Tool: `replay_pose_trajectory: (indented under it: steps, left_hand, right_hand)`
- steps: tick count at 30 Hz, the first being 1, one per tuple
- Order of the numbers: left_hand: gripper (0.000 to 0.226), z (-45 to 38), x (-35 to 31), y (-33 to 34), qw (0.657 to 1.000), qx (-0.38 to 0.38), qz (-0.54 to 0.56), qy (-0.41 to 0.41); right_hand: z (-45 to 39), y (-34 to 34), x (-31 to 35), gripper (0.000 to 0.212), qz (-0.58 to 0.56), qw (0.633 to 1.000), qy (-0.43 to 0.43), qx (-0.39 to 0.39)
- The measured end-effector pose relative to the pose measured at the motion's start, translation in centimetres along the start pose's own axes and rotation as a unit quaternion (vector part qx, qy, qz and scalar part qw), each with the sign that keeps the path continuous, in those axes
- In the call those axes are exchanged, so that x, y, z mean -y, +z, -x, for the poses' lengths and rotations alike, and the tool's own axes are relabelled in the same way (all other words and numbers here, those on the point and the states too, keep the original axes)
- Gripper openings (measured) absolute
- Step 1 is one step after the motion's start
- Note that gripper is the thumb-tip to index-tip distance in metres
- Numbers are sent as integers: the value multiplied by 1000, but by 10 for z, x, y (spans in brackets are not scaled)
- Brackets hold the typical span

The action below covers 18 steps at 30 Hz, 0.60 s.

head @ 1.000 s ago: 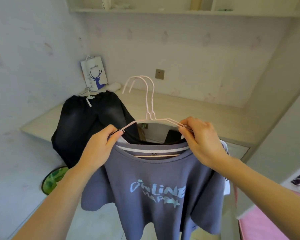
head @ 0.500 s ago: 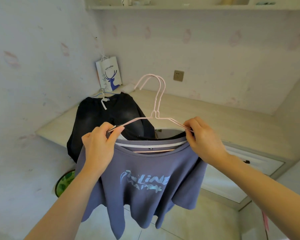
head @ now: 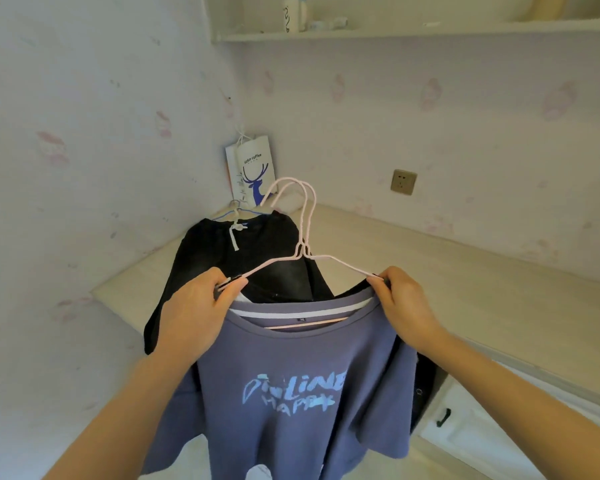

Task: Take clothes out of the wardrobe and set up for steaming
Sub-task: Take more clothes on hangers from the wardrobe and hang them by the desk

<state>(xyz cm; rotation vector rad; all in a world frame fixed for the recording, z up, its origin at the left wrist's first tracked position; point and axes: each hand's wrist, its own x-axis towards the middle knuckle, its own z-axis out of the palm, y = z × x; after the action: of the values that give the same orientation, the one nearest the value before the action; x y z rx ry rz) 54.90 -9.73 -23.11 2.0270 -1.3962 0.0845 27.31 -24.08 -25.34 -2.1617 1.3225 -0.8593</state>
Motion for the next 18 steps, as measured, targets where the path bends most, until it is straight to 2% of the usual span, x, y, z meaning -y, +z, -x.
replay_pose_trajectory:
  steps: [8, 13, 18]
  left_hand:
    - [56, -65, 2, 24, 994, 1, -59, -92]
    - [61, -104, 10, 23, 990, 1, -49, -134]
    - [33, -133, 34, 18, 978, 133, 93, -128]
  right_hand:
    - [-90, 8, -13, 19, -23, 998, -44, 46]
    - [-129, 17, -21, 22, -33, 998, -38, 22]
    - [-167, 28, -31, 27, -25, 1000, -15, 7]
